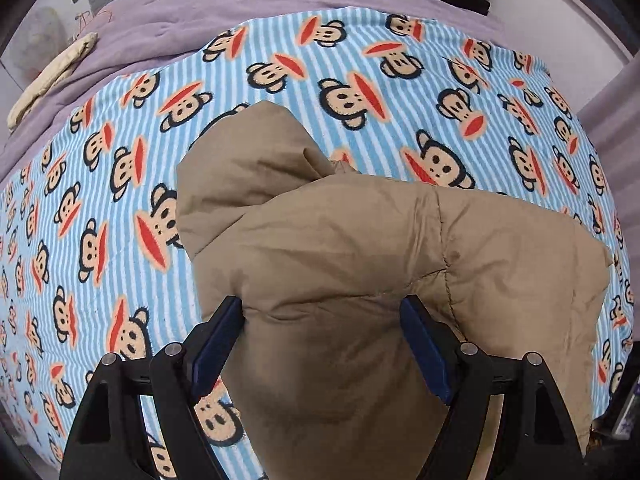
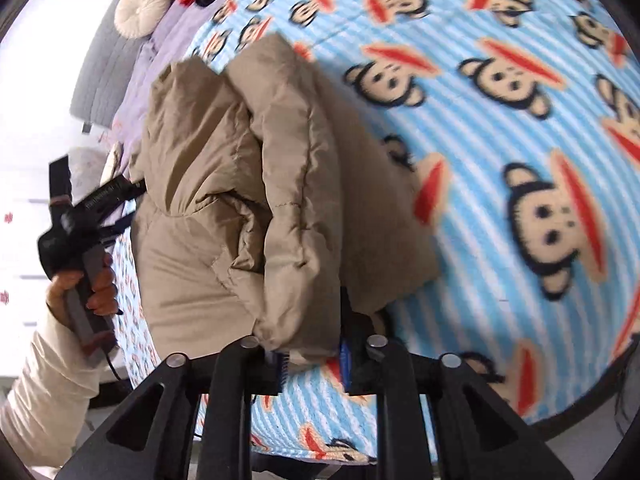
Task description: Fold large clothes
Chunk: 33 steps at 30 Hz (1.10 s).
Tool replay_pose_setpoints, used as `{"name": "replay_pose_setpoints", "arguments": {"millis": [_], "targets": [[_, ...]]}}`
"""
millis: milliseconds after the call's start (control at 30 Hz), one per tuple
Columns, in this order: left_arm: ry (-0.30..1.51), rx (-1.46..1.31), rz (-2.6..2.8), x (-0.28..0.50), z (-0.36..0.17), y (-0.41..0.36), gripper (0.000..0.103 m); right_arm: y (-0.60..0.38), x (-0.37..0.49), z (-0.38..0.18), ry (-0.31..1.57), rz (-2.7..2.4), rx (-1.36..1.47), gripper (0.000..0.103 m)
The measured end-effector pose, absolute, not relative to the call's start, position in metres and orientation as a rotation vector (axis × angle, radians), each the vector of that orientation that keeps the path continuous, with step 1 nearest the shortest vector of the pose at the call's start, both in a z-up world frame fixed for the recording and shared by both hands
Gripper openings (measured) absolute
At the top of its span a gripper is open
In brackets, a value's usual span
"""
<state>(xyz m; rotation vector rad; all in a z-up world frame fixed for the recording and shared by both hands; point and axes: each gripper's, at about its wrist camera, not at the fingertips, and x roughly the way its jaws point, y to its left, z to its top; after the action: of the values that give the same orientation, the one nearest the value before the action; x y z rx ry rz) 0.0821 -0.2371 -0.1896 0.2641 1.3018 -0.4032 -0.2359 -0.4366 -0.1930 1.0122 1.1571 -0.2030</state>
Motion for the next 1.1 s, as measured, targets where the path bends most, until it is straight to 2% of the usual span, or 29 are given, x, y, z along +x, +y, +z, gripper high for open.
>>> {"name": "replay_pose_setpoints", "arguments": {"millis": [100, 167, 200, 233, 267, 333, 400, 433, 467, 667, 967, 1067, 1100], "targets": [[1.307, 0.273, -0.391, 0.083, -0.187, -0.238, 0.081, -0.452, -0.251, -0.159, 1.108, -0.311, 0.908, 0.025], [1.309, 0.282, -0.381, 0.081, -0.186, -0.237, 0.081, -0.455, -0.247, -0.133, 1.054, -0.324, 0.795, 0.034], [1.309, 0.285, -0.375, 0.08, -0.185, -0.236, 0.081, -0.456, -0.24, -0.124, 1.033, -0.289, 0.762, 0.041], [1.309, 0.287, -0.372, 0.08, -0.183, -0.236, 0.081, -0.456, -0.231, -0.118, 1.025, -0.24, 0.745, 0.066], [1.308, 0.289, -0.368, 0.079, -0.182, -0.235, 0.081, -0.457, -0.221, -0.115, 1.026, -0.19, 0.737, 0.078], [1.306, 0.295, -0.362, 0.078, -0.18, -0.233, 0.081, -0.452, -0.196, -0.122, 1.065, -0.092, 0.718, 0.077], [1.303, 0.3, -0.356, 0.076, -0.176, -0.231, 0.081, -0.435, -0.173, -0.136, 1.158, -0.055, 0.675, 0.057], [1.303, 0.297, -0.357, 0.075, -0.174, -0.229, 0.081, -0.429, -0.166, -0.143, 1.198, -0.05, 0.657, 0.031], [1.304, 0.295, -0.359, 0.074, -0.171, -0.227, 0.081, -0.423, -0.159, -0.155, 1.239, -0.034, 0.66, 0.027], [1.288, 0.328, -0.384, 0.058, -0.158, -0.222, 0.081, -0.412, -0.161, -0.18, 1.298, -0.057, 0.589, 0.026], [1.282, 0.37, -0.411, 0.033, -0.146, -0.216, 0.081, -0.417, -0.181, -0.204, 1.317, -0.06, 0.688, 0.024], [1.271, 0.381, -0.401, 0.028, -0.145, -0.215, 0.093, -0.42, -0.184, -0.212, 1.323, -0.064, 0.727, 0.024], [1.267, 0.385, -0.399, 0.026, -0.145, -0.214, 0.093, -0.424, -0.19, -0.211, 1.317, -0.066, 0.756, 0.024]]}}
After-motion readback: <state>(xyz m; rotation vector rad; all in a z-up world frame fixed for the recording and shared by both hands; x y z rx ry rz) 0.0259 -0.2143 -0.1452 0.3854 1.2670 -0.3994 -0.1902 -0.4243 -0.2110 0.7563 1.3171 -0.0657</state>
